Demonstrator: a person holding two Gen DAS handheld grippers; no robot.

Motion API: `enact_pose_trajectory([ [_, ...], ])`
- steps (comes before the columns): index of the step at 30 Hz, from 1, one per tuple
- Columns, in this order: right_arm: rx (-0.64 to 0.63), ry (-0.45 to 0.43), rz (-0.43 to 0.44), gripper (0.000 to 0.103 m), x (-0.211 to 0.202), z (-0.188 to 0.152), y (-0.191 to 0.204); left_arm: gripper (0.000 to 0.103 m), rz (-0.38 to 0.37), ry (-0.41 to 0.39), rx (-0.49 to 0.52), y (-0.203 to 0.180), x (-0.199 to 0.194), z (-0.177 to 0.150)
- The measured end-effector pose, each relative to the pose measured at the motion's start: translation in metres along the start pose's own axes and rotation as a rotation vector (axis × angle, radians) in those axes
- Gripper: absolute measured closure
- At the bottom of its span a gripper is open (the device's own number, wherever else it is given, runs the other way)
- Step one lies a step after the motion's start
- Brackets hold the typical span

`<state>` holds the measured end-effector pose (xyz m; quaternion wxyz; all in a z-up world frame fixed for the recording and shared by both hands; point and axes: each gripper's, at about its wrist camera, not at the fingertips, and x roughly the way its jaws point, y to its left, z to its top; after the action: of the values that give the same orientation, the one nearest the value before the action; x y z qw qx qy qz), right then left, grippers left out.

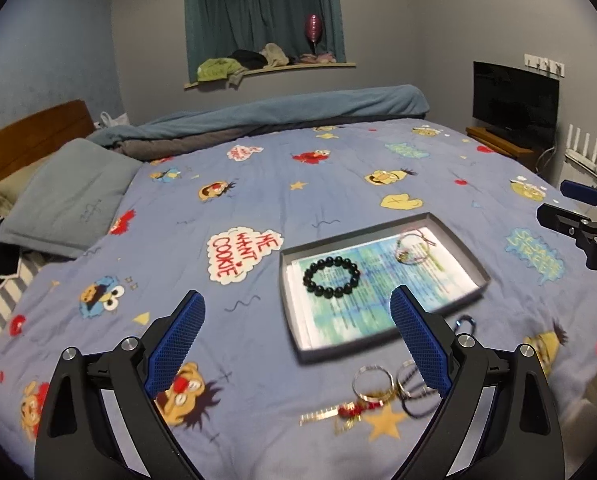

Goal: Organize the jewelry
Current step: 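Withdraw both open tools from the box back toward the jewelry pile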

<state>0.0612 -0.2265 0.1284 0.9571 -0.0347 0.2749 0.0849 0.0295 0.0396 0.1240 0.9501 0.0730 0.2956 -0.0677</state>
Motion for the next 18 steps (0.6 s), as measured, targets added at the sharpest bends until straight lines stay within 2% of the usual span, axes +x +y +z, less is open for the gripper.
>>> enact_pose_trajectory([
  [8, 0.002, 0.006, -0.001, 0.006, -0.031, -0.025, 0.003, 0.009, -0.026, -0.004, -0.030, 0.001, -0.036, -0.027],
  [18, 0.024, 0.032, 0.036, 0.006, -0.032, -0.051, 0.017, 0.008, -0.035, 0.001, -0.079, -0.003, -0.035, -0.056],
])
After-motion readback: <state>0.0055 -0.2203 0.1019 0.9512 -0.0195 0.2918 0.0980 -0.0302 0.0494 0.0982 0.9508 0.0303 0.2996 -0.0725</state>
